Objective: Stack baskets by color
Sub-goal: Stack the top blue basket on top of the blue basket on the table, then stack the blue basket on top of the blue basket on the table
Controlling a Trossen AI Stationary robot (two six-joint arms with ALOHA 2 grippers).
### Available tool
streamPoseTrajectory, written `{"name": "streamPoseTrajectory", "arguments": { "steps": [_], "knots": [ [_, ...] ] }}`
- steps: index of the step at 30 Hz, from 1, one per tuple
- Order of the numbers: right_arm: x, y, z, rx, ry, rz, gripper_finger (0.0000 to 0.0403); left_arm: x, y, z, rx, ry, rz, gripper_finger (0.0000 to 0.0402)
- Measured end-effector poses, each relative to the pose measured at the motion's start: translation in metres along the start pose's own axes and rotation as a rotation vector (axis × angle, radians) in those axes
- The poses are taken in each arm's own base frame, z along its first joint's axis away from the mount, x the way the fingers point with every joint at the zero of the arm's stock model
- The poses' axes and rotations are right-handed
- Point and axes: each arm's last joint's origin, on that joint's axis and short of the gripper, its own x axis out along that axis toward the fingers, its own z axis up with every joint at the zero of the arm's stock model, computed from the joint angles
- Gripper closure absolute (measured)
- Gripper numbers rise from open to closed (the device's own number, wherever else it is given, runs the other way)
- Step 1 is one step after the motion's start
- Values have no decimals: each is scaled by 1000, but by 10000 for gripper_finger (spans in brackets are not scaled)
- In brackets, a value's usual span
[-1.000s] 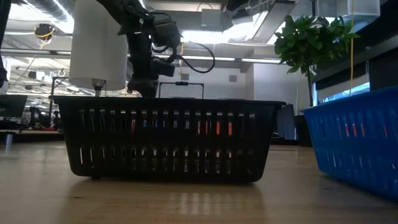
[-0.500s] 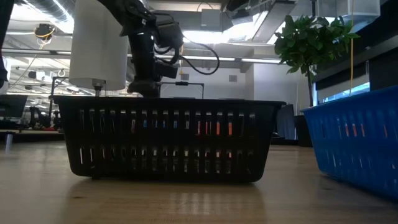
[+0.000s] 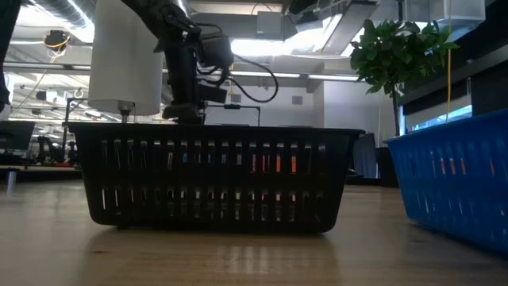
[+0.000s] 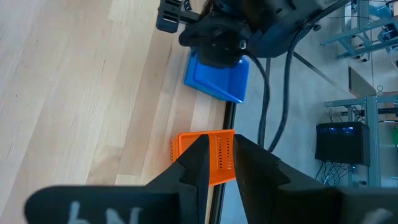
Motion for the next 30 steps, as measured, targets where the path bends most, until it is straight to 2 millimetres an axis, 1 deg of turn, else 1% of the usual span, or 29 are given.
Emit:
{"name": "streamPoseTrajectory", "arguments": {
  "steps": [3, 9, 11, 12, 16, 20, 22, 26, 28, 30],
  "knots": [
    [0, 0, 0, 0, 0, 0, 329, 1, 3, 1, -13, -21, 10, 325],
    [0, 0, 0, 0, 0, 0, 329, 2, 6, -1, -25, -41, -46, 325],
    [0, 0, 0, 0, 0, 0, 329, 0, 6, -1, -27, -41, -30, 325],
    [0, 0, 0, 0, 0, 0, 329, -5, 7, -1, -34, -45, -12, 325],
    [0, 0, -1, 1, 10, -3, 329, -36, 9, 1, -78, -117, 53, 325],
    [-3, 4, -5, 25, 38, 34, 329, -82, -1, 1, -96, -255, 29, 325],
    [-8, 5, -9, 45, 28, 106, 329, -106, -9, -2, -106, -318, 2, 325],
    [-22, 8, -12, 115, -58, 285, 339, -149, -27, -10, -145, -458, -46, 325],
    [-28, 12, -13, 143, -74, 361, 350, -168, -38, -15, -148, -517, -80, 325],
    [-34, 19, -15, 155, -52, 424, 360, -183, -48, -21, -141, -561, -117, 325]
  ]
}}
